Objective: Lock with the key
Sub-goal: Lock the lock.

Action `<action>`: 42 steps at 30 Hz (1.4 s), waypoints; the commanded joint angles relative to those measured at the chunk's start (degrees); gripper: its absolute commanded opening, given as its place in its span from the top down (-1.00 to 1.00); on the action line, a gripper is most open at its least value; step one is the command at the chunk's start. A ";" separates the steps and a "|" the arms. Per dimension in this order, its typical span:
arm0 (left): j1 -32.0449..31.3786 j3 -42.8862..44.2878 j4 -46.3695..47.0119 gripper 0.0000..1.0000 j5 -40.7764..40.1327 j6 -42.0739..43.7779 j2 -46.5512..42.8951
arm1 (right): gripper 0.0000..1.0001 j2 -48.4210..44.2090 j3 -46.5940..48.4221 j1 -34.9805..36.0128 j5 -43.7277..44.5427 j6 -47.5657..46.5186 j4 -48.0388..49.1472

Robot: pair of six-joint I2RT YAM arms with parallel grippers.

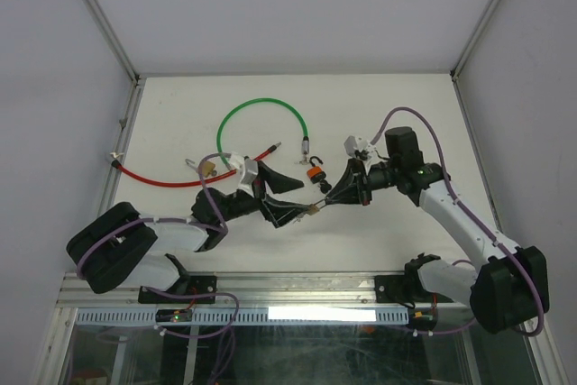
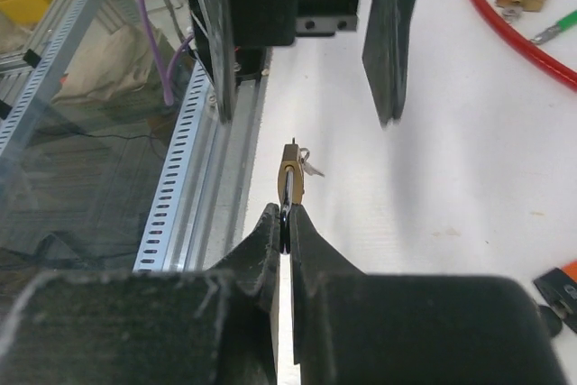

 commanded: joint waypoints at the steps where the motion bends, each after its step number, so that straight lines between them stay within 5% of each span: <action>1: 1.45 -6.97 15.57 -0.75 -11.40 -5.92 -4.39 | 1.00 -3.81 2.08 -2.56 1.64 0.01 -1.18; 3: 1.83 -9.23 14.42 -0.97 -14.62 -6.74 -6.60 | 1.00 -3.62 2.24 -3.16 1.88 0.50 -1.12; 7: 2.17 -8.60 1.54 -0.98 -16.74 -7.77 -12.86 | 1.00 -3.14 2.78 -3.96 3.34 1.83 -1.12; 11: 1.31 -4.93 -19.29 -0.90 -20.39 -8.24 -19.08 | 1.00 -3.51 2.67 -4.86 3.45 2.63 -0.80; 19: -4.60 -2.60 -35.53 -0.72 -29.52 -12.04 -24.44 | 1.00 -3.76 2.28 -5.75 3.58 3.80 0.43; 25: -5.65 -2.77 -35.33 -0.68 -30.28 -14.03 -24.00 | 1.00 -3.76 2.06 -5.99 3.75 4.33 0.88; 34: -5.64 -5.98 -22.98 -0.69 -25.92 -16.77 -18.36 | 1.00 -3.75 1.66 -6.28 3.53 4.99 1.65; 42: -5.67 -2.15 -25.69 -0.63 -25.76 -20.00 -11.93 | 1.00 -3.60 1.39 -6.26 3.37 5.64 2.32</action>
